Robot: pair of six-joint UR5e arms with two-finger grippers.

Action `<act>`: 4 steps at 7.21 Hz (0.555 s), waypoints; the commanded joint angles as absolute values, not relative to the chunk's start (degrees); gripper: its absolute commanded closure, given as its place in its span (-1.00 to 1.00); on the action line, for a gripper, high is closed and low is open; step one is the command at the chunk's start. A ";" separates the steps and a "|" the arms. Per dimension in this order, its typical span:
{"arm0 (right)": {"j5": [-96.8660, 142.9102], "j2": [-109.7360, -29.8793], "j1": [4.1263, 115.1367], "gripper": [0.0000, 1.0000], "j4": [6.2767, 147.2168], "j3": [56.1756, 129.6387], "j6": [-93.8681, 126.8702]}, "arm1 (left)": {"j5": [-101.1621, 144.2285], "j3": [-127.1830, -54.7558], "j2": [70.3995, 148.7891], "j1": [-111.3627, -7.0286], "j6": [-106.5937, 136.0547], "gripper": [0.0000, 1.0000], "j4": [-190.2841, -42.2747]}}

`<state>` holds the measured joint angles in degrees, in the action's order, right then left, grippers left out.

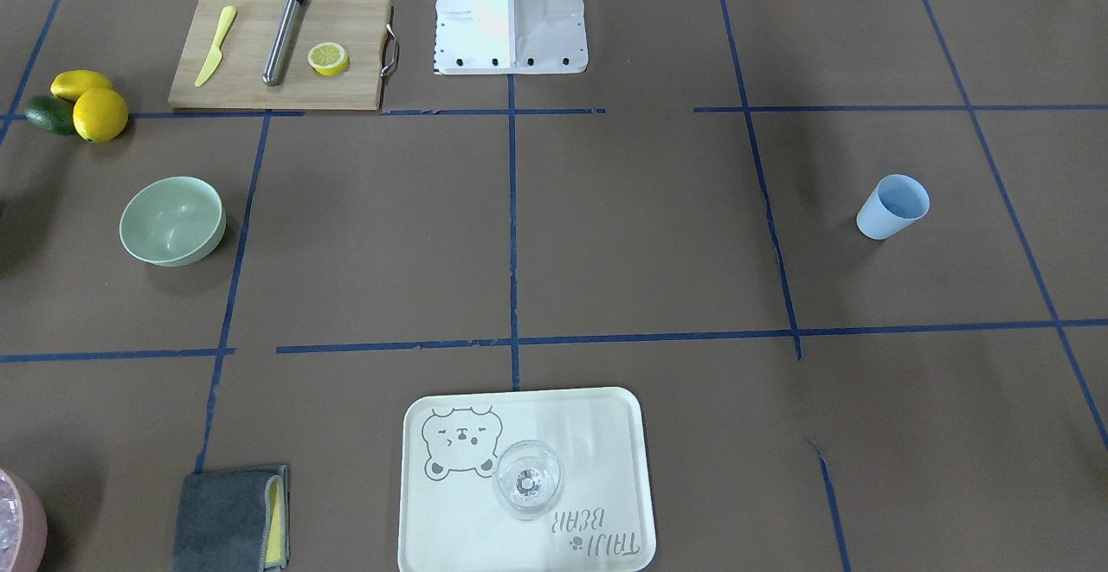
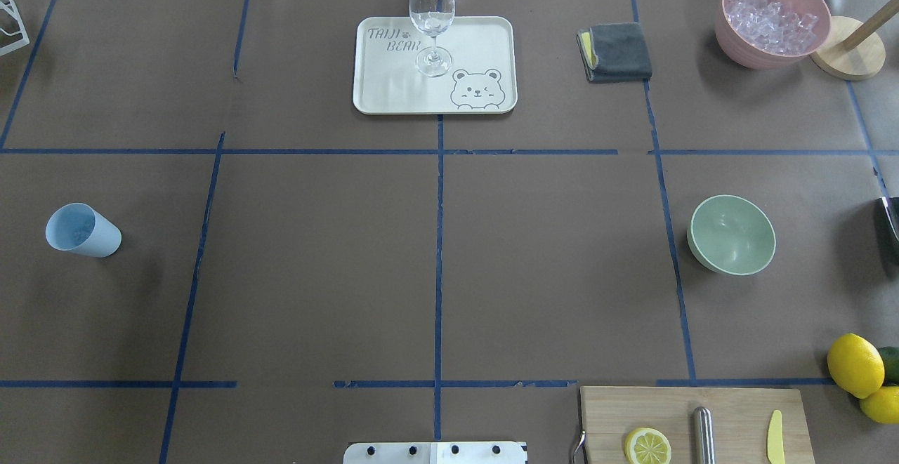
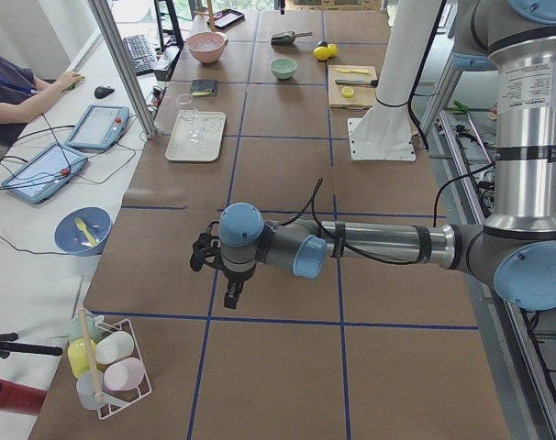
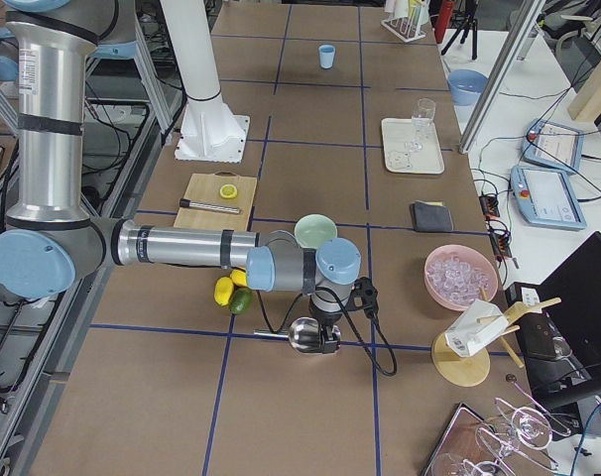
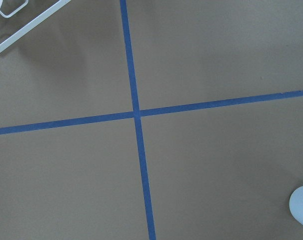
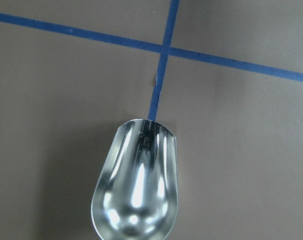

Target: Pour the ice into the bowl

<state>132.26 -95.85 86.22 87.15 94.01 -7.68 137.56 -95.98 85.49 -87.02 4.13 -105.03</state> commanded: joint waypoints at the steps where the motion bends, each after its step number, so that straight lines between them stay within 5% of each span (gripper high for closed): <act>1: 131.75 -95.71 86.22 -1.00 80.29 94.04 -7.47 | 137.55 -95.63 85.43 -87.01 4.22 -1.00 -106.00; 4: 134.63 -95.45 82.56 -0.99 65.69 94.57 -5.47 | 137.64 -95.80 85.43 -87.01 4.22 -1.00 -106.17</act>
